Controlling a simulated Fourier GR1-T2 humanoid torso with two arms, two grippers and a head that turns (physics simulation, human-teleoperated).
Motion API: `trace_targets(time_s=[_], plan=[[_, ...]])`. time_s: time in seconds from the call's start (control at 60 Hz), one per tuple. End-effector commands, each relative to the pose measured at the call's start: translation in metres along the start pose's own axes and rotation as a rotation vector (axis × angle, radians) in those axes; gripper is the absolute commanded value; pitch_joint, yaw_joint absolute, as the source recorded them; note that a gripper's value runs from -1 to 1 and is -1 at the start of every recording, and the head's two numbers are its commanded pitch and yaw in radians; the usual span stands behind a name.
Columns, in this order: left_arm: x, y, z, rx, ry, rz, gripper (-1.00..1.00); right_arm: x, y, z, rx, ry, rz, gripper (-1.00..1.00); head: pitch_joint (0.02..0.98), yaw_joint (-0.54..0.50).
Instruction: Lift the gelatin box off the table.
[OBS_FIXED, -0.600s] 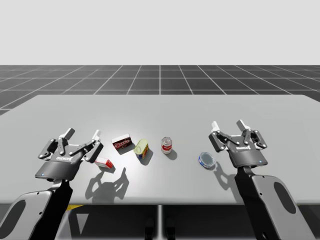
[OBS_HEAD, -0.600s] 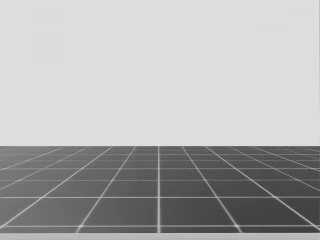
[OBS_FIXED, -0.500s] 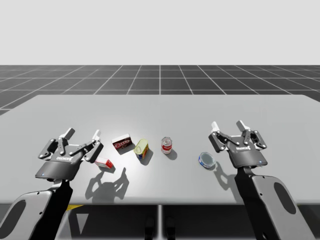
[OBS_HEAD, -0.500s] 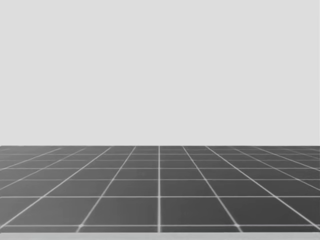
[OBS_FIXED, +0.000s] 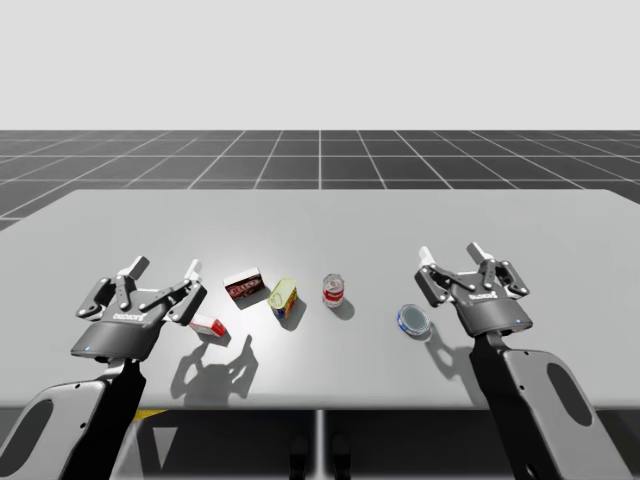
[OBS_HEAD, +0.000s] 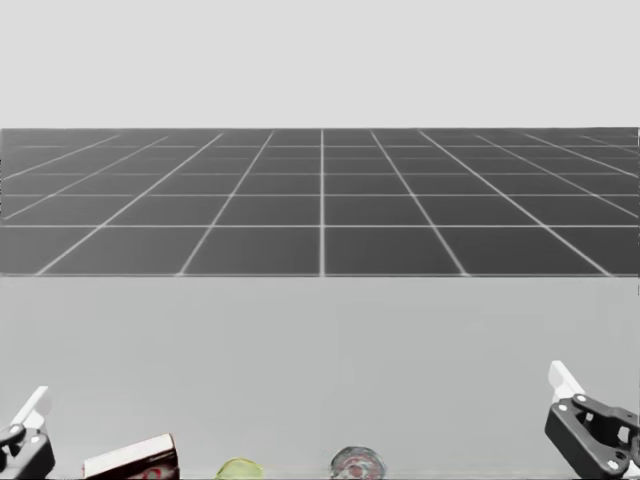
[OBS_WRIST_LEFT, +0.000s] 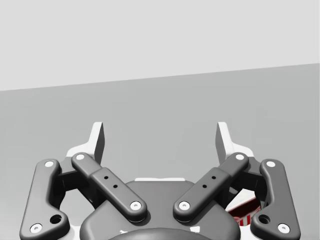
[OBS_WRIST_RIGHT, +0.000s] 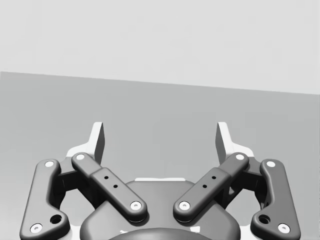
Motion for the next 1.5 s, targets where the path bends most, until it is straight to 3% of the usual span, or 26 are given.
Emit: trace_targets(time_s=[0.017,0.233,0.367,0.583,0.8,0.983,1.083,1.25,1.5], plan=[[0.0,0.0,0.0,0.003,0.002,-0.003,-1.0,-0.002,0.0,0.0,-0.006,0.011,0.009,-1.0,0.487,0.02],[0.0,0.001,0.0,0.016,0.007,-0.01,-1.0,-0.003,-0.001,0.0,-0.013,0.023,0.037,-1.0,0.652,0.09],[0.0,0.002,0.0,0.022,0.008,-0.01,-1.0,-0.006,0.0,0.0,-0.005,0.037,0.07,-1.0,0.762,0.21],[0.001,0.004,0.0,0.028,0.006,-0.003,-1.0,-0.009,0.005,0.0,0.005,0.051,0.086,-1.0,0.868,0.36],[0.002,0.006,-0.001,0.03,0.004,0.01,-1.0,-0.011,0.008,-0.001,0.018,0.061,0.098,-1.0,0.912,0.42],[0.007,0.003,0.0,0.016,0.003,0.068,-1.0,-0.013,0.007,-0.002,0.022,0.064,0.102,-1.0,0.913,0.44],[0.019,0.003,0.014,-0.011,0.019,0.099,-1.0,-0.014,0.005,-0.003,0.015,0.066,0.1,-1.0,0.908,0.43],[0.026,-0.002,0.041,-0.013,0.061,0.07,-1.0,-0.016,0.006,-0.002,0.009,0.072,0.099,-1.0,0.904,0.44],[0.024,-0.001,0.088,-0.106,0.136,0.094,-1.0,-0.016,0.006,-0.002,0.003,0.075,0.089,-1.0,0.919,0.43]])
